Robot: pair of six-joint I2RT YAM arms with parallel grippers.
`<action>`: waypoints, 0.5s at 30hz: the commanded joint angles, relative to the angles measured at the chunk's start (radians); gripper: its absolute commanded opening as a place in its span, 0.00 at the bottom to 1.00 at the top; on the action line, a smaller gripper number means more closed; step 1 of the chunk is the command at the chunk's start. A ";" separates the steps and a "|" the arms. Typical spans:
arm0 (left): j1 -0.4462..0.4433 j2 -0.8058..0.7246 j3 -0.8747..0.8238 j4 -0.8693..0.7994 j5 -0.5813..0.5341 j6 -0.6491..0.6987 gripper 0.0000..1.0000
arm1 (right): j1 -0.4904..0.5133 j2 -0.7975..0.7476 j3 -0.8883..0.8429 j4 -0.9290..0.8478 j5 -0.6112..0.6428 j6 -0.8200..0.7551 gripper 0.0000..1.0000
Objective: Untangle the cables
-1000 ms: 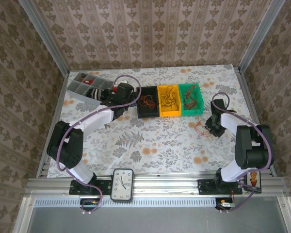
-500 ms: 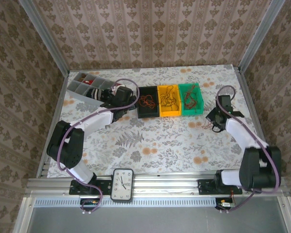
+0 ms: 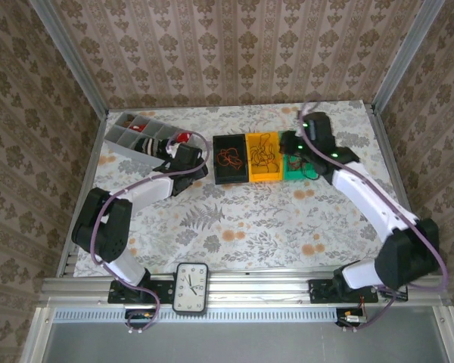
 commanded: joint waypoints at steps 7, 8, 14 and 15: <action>0.032 -0.069 -0.053 -0.013 -0.010 -0.023 0.66 | 0.107 0.390 0.341 -0.082 -0.013 -0.065 0.06; 0.036 -0.072 -0.055 -0.013 -0.009 -0.023 0.66 | 0.110 0.416 0.366 -0.095 -0.003 -0.062 0.06; 0.045 -0.079 -0.064 -0.015 -0.005 -0.026 0.66 | 0.132 0.554 0.461 -0.148 0.020 -0.055 0.10; 0.045 -0.079 -0.064 -0.013 -0.003 -0.029 0.66 | 0.138 0.568 0.467 -0.144 0.010 -0.065 0.15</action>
